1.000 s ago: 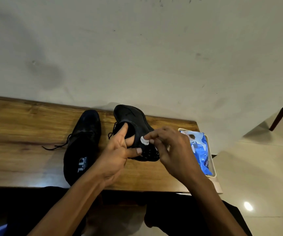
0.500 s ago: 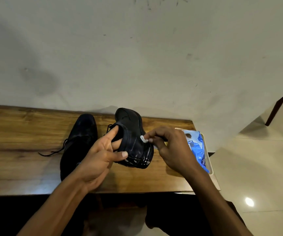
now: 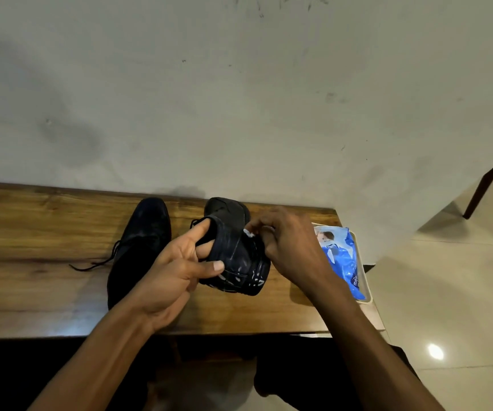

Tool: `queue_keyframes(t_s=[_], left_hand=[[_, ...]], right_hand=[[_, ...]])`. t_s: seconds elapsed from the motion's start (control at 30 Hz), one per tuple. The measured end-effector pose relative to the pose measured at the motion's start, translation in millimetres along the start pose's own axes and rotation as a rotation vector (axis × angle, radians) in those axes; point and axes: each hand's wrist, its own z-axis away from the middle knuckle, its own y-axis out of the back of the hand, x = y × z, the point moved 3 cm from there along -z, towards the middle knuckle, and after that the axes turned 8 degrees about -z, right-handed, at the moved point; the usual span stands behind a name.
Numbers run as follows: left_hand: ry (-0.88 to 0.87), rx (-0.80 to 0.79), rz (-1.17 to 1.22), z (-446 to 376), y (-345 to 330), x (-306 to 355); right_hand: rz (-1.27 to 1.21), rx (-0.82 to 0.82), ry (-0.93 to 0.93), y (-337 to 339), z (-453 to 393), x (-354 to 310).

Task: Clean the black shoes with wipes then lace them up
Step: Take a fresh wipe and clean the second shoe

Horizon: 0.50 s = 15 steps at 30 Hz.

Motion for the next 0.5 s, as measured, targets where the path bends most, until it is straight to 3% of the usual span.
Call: queue_keyframes(t_s=[0.2, 0.37, 0.5], left_hand=[[0.005, 0.046, 0.048, -2.8, 0.7, -0.1], [0.004, 0.074, 0.112, -4.8, 5.6, -3.5], [0.015, 0.044, 0.164, -3.8, 5.3, -6.3]], right_hand=[[-0.052, 0.068, 0.103, 17.0, 32.1, -13.5], [-0.028, -0.029, 0.17, 17.3, 48.9, -32.1], [-0.049, -0.014, 0.143, 16.3, 37.0, -30.4]])
